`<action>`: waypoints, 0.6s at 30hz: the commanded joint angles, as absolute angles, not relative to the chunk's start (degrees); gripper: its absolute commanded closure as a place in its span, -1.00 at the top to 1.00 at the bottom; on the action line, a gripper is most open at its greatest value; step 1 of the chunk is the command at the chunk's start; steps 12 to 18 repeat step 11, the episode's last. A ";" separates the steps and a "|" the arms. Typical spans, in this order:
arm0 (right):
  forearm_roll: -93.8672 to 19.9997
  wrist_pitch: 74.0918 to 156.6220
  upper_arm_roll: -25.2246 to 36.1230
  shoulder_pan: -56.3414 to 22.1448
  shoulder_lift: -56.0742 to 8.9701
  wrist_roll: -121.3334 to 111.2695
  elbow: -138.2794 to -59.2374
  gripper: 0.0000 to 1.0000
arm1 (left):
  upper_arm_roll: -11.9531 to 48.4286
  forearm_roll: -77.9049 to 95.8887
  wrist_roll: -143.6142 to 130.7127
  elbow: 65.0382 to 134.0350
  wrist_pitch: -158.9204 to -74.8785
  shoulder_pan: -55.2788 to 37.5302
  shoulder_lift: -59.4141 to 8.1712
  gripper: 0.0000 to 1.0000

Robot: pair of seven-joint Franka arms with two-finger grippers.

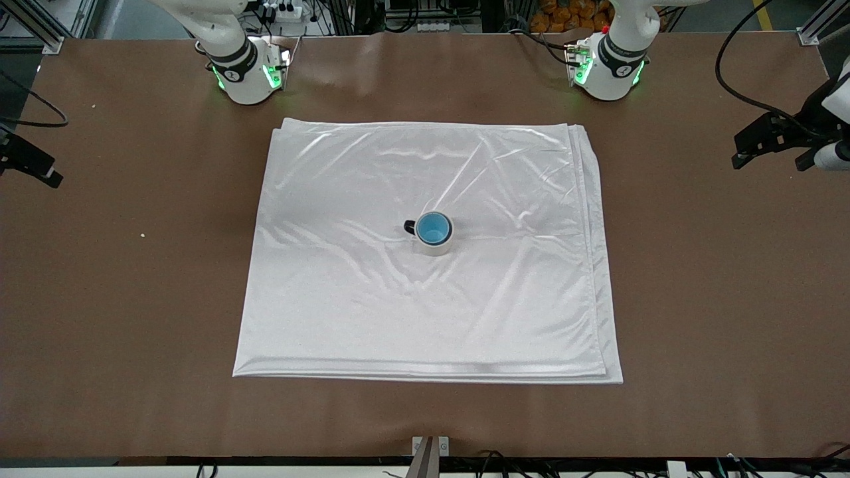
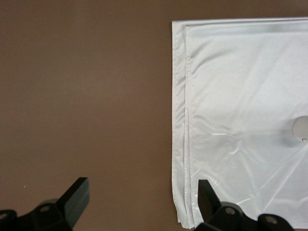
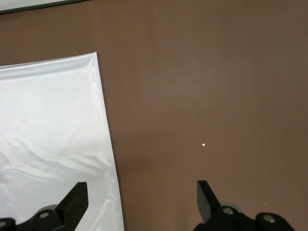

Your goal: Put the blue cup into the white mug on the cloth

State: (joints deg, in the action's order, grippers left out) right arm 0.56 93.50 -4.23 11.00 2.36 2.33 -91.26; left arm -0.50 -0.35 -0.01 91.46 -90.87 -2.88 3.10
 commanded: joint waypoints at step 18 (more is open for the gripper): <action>-0.44 93.34 -4.75 12.66 2.64 2.46 -91.14 1.00 | -0.70 -0.26 1.06 90.26 -89.65 -3.16 2.72 1.00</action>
